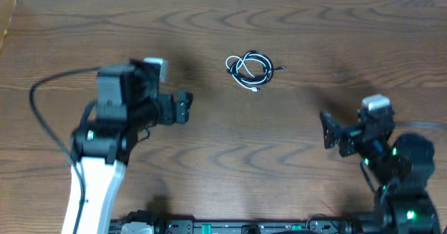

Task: Untangle cables
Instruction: 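Raise both grippers and move them toward the cable bundle, then lower the left gripper onto the cable bundle and grasp it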

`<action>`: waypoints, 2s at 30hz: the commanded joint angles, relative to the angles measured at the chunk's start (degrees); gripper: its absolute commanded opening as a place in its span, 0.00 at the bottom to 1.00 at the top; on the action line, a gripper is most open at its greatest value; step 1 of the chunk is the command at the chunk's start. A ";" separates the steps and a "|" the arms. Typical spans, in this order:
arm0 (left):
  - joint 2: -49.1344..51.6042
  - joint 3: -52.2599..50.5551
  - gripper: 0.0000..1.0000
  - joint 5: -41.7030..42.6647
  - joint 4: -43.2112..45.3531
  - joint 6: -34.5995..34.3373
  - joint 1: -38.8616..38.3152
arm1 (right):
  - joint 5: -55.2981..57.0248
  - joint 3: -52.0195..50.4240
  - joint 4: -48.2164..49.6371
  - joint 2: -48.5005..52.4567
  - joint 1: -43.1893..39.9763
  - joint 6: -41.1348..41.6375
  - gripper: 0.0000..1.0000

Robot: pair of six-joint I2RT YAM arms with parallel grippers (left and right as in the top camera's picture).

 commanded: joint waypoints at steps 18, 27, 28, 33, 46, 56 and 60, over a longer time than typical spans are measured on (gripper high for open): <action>18.25 16.81 0.98 9.27 -1.53 -0.81 -3.41 | -13.07 42.53 -22.58 39.71 0.24 -0.63 0.99; 27.50 19.30 0.88 -4.31 6.12 -23.39 -10.10 | -15.76 42.53 -22.84 40.26 0.24 -0.63 0.99; 29.00 20.26 0.87 -4.31 6.08 -24.96 -10.82 | -15.76 42.53 -22.97 40.26 0.24 -0.63 0.99; 37.86 24.94 0.75 -5.92 5.99 -32.61 -13.66 | -15.37 42.53 -23.08 40.26 0.24 -0.57 0.95; 53.29 25.59 0.58 -7.23 17.75 -46.82 -19.52 | -15.06 42.07 -24.44 40.26 0.31 1.14 0.75; 59.71 25.44 0.47 -7.30 21.35 -51.04 -21.53 | -12.81 41.94 -26.67 40.26 0.35 1.14 0.67; 61.24 25.42 0.46 -7.26 20.44 -51.06 -21.51 | -12.79 41.83 -26.73 40.26 0.35 1.14 0.67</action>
